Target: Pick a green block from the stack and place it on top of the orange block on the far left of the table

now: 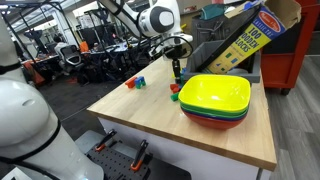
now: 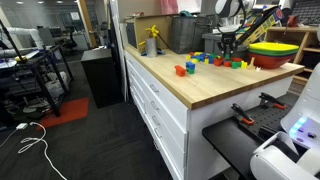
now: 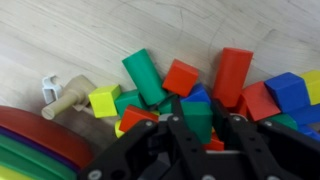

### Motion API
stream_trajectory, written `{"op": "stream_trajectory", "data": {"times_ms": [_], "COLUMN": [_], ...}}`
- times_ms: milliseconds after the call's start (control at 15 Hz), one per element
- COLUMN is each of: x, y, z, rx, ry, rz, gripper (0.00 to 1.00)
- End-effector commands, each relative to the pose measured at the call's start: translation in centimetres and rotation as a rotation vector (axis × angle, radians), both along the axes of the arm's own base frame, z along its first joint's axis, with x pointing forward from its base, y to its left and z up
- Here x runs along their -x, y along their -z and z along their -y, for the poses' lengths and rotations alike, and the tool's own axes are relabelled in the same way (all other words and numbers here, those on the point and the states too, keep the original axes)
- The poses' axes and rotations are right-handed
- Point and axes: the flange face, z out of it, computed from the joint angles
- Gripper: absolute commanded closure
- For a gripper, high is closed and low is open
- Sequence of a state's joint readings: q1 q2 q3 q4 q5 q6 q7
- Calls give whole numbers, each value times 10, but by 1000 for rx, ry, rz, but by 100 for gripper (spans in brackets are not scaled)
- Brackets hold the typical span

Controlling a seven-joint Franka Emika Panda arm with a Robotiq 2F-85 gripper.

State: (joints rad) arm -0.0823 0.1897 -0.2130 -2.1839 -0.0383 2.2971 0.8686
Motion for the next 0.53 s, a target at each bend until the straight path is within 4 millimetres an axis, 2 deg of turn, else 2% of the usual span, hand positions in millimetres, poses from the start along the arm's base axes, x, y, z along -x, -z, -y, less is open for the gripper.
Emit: {"op": "stream_trajectory", "data": {"times_ms": [0, 467], "x": [3, 8], "y": [-37, -100], "z": [-23, -86], "rx": [17, -21], "ry": [-97, -382], "rz": [52, 126], "gripper": [92, 92]}}
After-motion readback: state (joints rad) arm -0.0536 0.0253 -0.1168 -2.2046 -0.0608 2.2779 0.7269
